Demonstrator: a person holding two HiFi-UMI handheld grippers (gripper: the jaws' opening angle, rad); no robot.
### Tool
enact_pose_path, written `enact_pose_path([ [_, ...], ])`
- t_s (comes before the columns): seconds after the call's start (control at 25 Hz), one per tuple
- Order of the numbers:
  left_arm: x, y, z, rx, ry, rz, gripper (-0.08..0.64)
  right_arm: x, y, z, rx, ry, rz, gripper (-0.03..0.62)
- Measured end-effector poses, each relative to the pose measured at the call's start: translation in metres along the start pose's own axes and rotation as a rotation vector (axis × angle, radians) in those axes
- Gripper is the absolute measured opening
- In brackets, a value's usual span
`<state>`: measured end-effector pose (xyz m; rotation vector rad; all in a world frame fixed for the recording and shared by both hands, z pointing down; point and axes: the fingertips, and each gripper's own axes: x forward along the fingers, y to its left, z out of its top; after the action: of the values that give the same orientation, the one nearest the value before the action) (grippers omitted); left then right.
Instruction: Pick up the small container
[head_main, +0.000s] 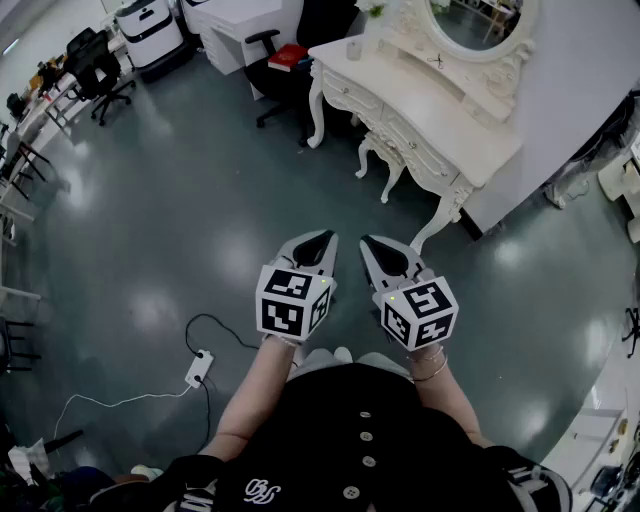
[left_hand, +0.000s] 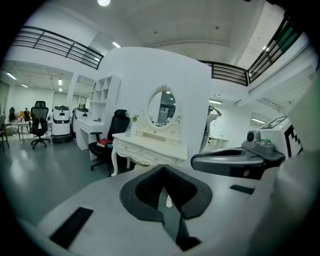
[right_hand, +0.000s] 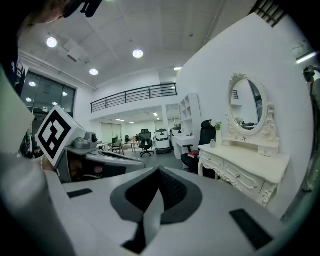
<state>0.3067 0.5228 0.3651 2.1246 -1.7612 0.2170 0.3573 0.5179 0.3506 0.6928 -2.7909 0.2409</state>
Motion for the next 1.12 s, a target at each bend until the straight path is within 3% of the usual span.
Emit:
enact_pose_path([
  [0.36, 0.005, -0.015, -0.009, 0.019, 0.009, -0.021, 0.011, 0.000, -0.006, -0.004, 0.026, -0.008, -0.005, 0.003],
  [0.64, 0.002, -0.026, 0.004, 0.009, -0.071, -0.069, 0.011, -0.002, -0.006, -0.006, 0.025, -0.004, 0.016, 0.003],
  [1.12, 0.009, -0.037, -0.002, -0.011, -0.061, -0.032, 0.011, -0.011, -0.027, -0.005, -0.006, -0.030, 0.006, 0.000],
])
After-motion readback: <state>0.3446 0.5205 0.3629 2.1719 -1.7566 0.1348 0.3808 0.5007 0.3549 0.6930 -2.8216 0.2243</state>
